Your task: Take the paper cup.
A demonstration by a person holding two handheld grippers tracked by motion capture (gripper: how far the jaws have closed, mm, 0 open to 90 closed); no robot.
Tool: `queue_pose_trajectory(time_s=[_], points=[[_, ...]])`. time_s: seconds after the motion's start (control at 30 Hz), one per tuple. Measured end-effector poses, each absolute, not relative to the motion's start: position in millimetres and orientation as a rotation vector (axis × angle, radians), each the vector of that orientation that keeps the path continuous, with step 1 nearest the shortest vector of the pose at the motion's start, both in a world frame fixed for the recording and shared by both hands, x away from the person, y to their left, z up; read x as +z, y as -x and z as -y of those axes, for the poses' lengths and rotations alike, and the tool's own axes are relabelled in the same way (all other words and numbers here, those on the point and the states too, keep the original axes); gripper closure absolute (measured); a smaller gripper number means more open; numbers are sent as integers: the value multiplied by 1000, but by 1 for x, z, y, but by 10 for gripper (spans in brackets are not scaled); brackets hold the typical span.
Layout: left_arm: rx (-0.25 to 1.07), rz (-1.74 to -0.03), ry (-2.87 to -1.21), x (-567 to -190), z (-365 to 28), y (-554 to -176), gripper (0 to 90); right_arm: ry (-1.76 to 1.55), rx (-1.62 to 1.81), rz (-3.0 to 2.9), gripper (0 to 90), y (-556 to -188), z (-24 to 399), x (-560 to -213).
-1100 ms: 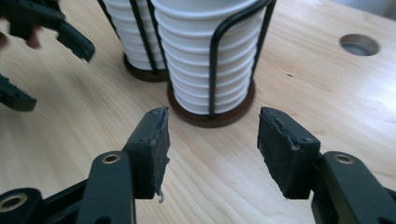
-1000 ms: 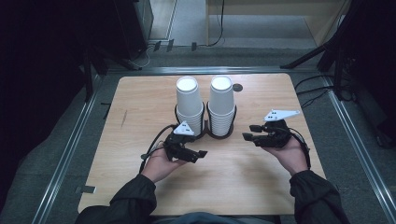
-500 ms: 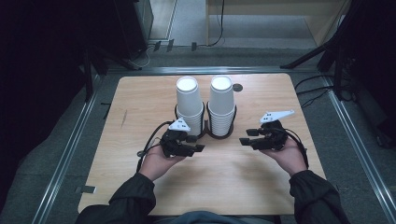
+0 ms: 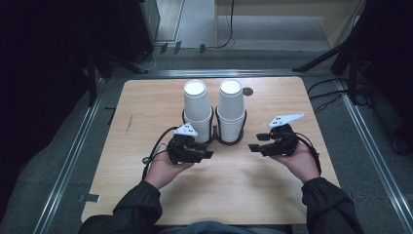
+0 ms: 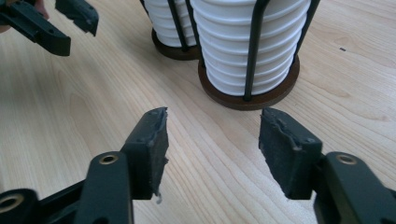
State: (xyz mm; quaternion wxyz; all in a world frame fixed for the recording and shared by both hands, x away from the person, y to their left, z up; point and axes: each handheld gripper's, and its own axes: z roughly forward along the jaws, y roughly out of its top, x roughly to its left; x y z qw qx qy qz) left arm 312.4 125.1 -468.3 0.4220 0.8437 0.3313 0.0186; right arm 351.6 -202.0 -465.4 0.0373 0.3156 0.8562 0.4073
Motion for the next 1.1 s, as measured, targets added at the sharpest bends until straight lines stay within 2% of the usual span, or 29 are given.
queue_pose_trajectory(time_s=[0.17, 0.33, 0.47, 0.67, 0.9, 1.1], points=[[32, -821, -2119, -460, -127, -312, 698, -973, 1251, -2629, 388, -351, 204, -465], [26, -812, -2133, -455, -125, -315, 668, -945, 1250, -2670, 461, -351, 205, -459], [19, -783, -2150, -451, -122, -320, 693, -935, 1267, -2672, 461, -354, 204, -452], [11, -724, -2171, -440, -110, -330, 733, -942, 1320, -2631, 400, -363, 202, -434], [-6, -741, -2162, -439, -97, -344, 851, -898, 1280, -2620, 361, -378, 197, -412], [11, -772, -2140, -433, -88, -356, 897, -883, 1290, -2609, 324, -387, 193, -399]])
